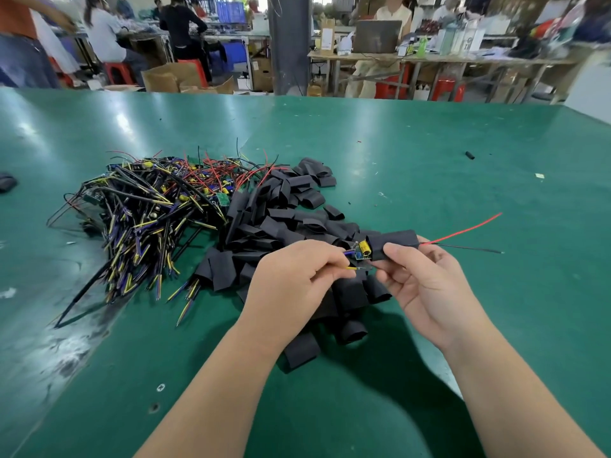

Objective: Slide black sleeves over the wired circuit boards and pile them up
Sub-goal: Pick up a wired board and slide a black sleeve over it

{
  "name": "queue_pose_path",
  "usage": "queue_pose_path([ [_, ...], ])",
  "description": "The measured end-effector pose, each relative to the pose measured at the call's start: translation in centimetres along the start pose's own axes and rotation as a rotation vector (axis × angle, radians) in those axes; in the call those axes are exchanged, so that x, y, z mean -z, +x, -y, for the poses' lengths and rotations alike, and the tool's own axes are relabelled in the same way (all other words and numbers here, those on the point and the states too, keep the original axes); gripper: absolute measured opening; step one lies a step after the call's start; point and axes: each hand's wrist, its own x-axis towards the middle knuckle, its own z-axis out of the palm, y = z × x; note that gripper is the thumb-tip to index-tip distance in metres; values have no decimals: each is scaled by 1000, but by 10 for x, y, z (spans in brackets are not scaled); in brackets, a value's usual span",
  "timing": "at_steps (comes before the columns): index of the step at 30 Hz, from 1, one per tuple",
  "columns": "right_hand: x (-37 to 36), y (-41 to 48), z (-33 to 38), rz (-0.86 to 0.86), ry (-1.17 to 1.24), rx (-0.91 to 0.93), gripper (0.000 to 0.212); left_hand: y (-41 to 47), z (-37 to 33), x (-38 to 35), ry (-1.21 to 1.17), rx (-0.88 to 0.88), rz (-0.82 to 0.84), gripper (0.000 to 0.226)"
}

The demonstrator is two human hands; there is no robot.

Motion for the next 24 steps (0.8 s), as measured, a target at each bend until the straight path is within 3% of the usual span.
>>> queue_pose_path([
  [4,2,0,2,16,-10,15,32,1,-7,-3,-435,398,-6,12],
  [6,3,0,2,32,-13,27,34,3,-9,-5,-528,505,-22,15],
  [11,4,-1,2,74,-2,45,31,6,-8,0,-475,487,49,7],
  [16,2,-2,2,126,-43,54,31,9,-5,4,-771,718,151,5],
  [21,0,-6,-2,271,-211,86,29,9,-5,6,-810,752,222,4],
  [24,0,-7,-1,316,-208,51,30,9,-2,4,-798,773,205,21],
])
